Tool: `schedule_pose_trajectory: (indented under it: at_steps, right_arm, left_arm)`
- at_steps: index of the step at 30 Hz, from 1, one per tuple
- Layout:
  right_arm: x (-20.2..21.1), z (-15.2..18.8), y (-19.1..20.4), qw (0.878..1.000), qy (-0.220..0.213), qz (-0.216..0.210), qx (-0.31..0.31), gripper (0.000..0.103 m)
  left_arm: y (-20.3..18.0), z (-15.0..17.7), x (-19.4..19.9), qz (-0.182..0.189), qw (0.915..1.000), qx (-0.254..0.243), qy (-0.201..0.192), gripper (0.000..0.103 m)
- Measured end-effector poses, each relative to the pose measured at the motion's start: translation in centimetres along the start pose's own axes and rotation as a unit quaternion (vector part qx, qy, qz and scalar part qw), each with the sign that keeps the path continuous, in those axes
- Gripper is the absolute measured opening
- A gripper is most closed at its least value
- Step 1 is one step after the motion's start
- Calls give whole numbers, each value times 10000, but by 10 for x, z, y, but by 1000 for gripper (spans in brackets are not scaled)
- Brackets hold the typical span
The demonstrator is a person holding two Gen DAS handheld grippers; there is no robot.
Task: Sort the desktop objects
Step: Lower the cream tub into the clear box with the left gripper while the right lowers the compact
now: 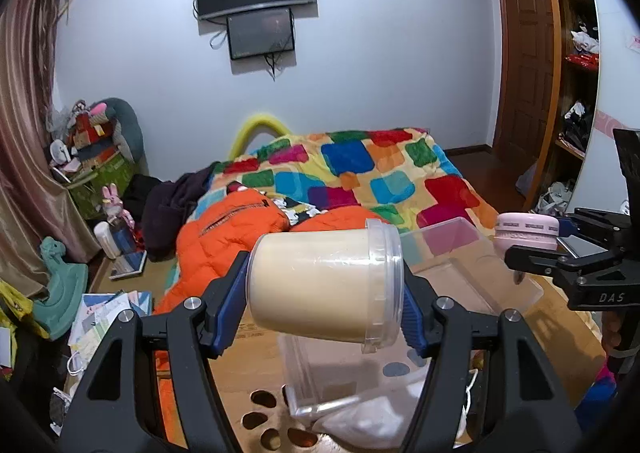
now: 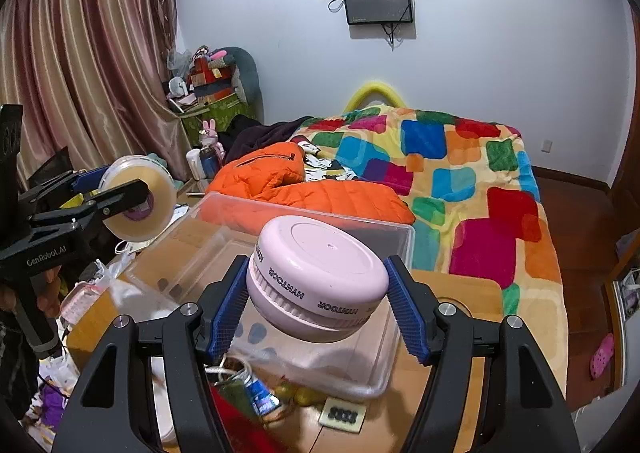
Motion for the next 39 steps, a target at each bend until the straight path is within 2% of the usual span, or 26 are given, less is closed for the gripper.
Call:
schedule_pose_trajectory:
  at_steps: [14, 17, 33, 39]
  right_arm:
    - [-64, -10, -14, 9982, 592, -106, 29, 63]
    - [-74, -8, -15, 9972, 737, -132, 53, 63]
    - [-96, -7, -6, 9913, 1228, 45, 481, 63]
    - [-103, -7, 1, 9859, 1482, 211, 743, 63]
  left_arm:
    - [-11, 0, -58, 80, 9982, -266, 535, 65]
    - [-14, 1, -66, -39, 9977, -328, 594, 65]
    - [-14, 12, -89, 28, 9927, -488, 1102, 65]
    - [-15, 17, -98, 110, 9871, -587, 1485, 65]
Point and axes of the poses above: each gripper's, at about its wrist camera, not at the fingertips, and x roughly against the way its jaws point, y to its left, z to its underside, the point moved 1 cm from there along -x, roughly the way its jaws point, and after that the axes turned 7 degrees about y, right-handed, at the moved point
